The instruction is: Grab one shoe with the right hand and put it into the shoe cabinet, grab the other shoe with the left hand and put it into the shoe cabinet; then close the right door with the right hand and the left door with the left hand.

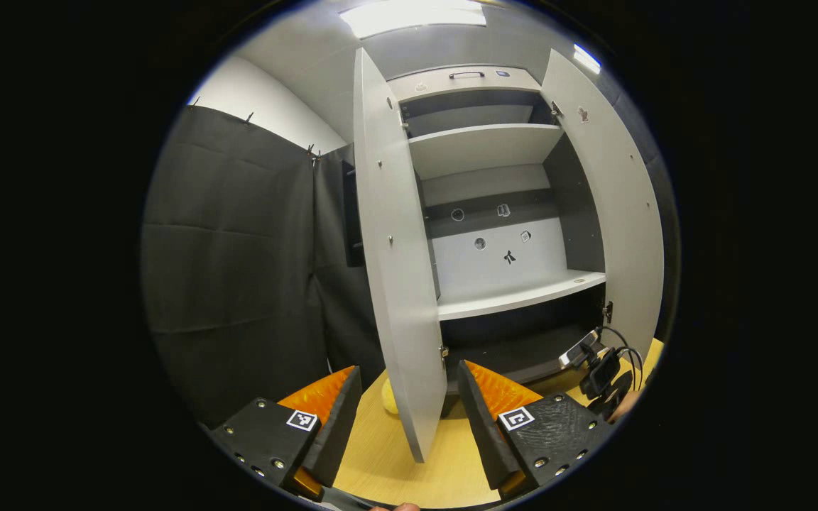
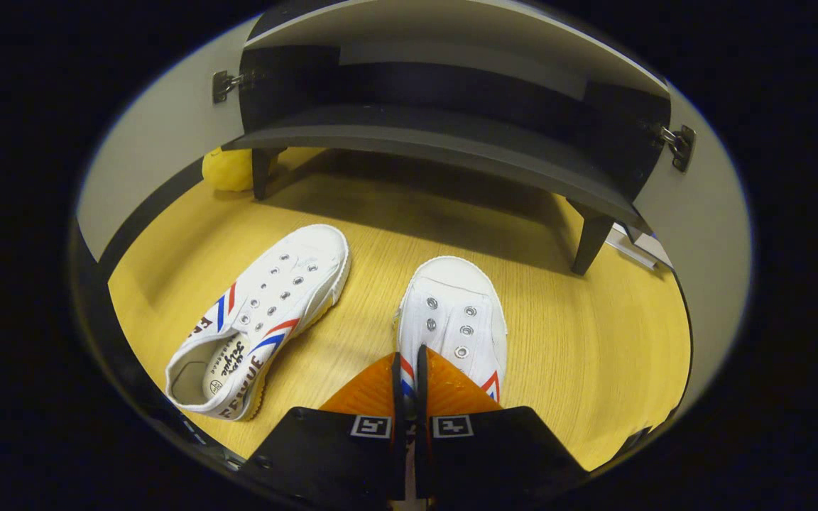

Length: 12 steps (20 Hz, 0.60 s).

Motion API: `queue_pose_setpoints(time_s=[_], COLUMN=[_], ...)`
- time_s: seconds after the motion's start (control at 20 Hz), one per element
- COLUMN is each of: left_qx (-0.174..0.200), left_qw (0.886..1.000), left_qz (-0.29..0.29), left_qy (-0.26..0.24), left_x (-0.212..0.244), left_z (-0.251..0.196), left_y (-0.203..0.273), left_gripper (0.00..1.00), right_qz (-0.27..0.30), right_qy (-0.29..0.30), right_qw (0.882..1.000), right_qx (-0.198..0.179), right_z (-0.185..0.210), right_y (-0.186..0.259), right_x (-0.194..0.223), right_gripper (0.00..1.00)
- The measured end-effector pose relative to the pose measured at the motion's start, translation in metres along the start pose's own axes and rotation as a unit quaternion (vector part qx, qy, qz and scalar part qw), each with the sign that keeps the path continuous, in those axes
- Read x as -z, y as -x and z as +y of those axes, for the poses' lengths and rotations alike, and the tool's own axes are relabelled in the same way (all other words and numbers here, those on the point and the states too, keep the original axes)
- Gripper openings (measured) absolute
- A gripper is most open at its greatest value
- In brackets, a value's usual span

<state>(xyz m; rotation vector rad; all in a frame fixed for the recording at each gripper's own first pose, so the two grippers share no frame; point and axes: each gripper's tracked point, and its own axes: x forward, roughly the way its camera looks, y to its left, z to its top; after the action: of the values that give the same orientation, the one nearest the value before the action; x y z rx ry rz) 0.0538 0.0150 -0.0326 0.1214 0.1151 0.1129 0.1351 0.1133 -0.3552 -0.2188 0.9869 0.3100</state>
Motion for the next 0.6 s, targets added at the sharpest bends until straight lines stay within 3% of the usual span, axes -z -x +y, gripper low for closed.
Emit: queue_pose_setpoints(time_s=[0.15, 0.55, 0.6], left_qx=[0.011, 0.045, 0.049], left_qw=[1.0, 0.999, 0.999], left_qz=[0.0, -0.012, -0.013], left_qy=[0.006, 0.007, 0.009], left_x=[0.001, -0.007, -0.008], left_z=[-0.004, -0.012, -0.012], left_y=[0.001, 0.004, 0.004], left_gripper=[0.74, 0.74, 0.74], right_qz=[-0.017, -0.085, -0.096], right_qy=[-0.029, -0.027, -0.027], right_qw=[0.999, 0.996, 0.995], right_qx=[-0.013, -0.015, -0.017], right_z=[-0.004, -0.007, -0.008], right_y=[0.017, 0.07, 0.079], right_x=[-0.011, -0.06, -0.071], right_gripper=[0.07, 0.07, 0.1])
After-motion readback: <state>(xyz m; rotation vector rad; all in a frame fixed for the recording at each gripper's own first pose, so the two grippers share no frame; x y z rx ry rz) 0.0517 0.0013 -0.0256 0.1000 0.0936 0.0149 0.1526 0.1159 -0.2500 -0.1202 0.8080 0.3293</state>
